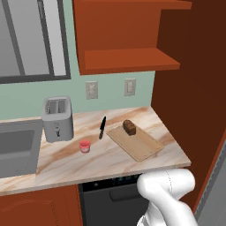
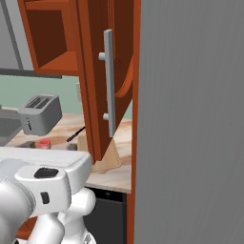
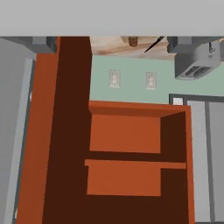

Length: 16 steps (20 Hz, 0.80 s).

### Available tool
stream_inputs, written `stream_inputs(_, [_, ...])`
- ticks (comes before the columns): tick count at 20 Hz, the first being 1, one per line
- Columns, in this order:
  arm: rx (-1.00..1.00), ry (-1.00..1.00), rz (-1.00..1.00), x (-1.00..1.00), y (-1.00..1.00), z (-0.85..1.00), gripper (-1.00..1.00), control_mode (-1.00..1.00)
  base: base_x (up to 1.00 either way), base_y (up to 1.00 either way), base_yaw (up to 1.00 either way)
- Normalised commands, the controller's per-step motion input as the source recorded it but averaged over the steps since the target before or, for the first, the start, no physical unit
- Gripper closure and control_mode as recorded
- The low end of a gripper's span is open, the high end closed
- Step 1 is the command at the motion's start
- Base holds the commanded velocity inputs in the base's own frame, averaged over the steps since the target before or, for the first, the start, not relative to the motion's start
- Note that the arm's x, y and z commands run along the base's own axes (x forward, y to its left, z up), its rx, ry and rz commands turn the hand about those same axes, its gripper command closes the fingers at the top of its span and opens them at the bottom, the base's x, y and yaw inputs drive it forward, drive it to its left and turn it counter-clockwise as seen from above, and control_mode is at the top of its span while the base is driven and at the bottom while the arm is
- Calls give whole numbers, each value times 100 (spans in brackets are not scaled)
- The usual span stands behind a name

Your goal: Pick the bread, place it on the cutting board, pick the jam, place it on the counter, and close the cabinet.

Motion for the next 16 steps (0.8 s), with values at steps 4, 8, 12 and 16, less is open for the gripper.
stream_inputs(4, [0, -4, 0, 0, -15, 0, -100, -100, 0, 0, 0])
stream_inputs(8, [0, -2, 0, 0, -14, 0, -100, -100, 0, 0, 0])
stream_inputs(12, [0, 0, 0, 0, -19, -4, -100, -100, 0, 0, 0])
stream_inputs(16, [0, 0, 0, 3, -20, -8, -100, -100, 0, 0, 0])
